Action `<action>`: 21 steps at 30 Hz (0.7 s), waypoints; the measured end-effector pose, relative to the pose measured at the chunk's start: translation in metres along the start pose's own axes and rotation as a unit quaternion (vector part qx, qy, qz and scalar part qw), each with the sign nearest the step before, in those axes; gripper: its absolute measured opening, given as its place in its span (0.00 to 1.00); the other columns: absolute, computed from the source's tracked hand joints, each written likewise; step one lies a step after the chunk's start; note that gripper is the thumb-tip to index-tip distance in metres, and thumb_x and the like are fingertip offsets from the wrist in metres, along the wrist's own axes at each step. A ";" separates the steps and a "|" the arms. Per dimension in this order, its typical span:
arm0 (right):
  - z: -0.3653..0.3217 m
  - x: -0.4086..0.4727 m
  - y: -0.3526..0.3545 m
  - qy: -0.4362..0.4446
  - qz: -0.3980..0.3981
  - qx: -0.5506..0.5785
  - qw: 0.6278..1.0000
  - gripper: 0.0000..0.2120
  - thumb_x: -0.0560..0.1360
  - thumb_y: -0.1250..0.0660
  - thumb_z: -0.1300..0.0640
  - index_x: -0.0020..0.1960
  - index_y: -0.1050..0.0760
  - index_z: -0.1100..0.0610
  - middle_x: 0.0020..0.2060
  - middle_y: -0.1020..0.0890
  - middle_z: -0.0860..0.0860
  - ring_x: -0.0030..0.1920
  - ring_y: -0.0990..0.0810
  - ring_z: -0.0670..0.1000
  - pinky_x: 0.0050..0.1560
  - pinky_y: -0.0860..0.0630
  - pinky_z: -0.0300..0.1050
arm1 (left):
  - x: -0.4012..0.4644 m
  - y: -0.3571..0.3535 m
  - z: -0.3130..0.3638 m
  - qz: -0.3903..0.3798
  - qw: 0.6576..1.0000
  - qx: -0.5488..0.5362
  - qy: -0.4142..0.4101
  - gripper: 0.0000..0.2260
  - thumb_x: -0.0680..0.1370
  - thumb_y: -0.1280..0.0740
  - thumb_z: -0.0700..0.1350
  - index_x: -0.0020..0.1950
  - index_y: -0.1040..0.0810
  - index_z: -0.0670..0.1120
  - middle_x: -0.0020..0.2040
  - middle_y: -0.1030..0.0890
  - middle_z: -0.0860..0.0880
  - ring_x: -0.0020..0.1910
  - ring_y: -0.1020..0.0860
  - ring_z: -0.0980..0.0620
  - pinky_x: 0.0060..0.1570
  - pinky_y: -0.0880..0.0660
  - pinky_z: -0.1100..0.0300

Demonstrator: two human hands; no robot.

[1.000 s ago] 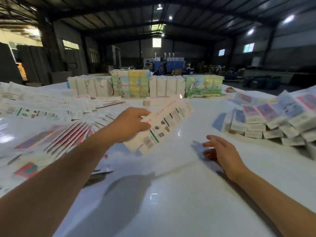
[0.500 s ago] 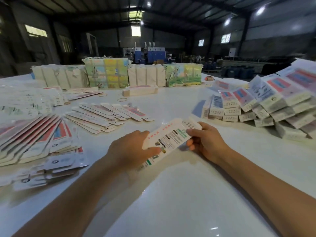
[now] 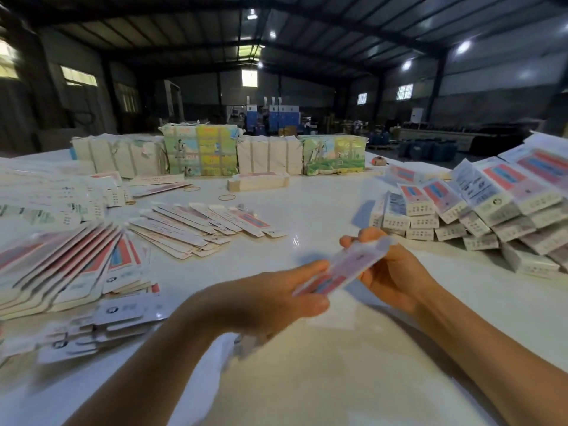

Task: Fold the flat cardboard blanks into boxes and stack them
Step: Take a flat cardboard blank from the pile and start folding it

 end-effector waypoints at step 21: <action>0.000 -0.015 0.044 0.035 0.228 -0.280 0.932 0.09 0.76 0.33 0.56 0.55 0.27 0.53 0.41 0.17 0.53 0.37 0.16 0.54 0.31 0.21 0.45 | 0.005 0.024 -0.020 0.273 0.920 0.273 0.071 0.27 0.73 0.41 0.69 0.65 0.39 0.55 0.57 0.26 0.53 0.54 0.25 0.52 0.44 0.32 0.61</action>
Point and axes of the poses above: each hand's wrist, its own x-axis towards the middle knuckle, its own y-axis out of the back of the hand, z = x × y, the point moved 10 cm from there along x, towards the middle knuckle
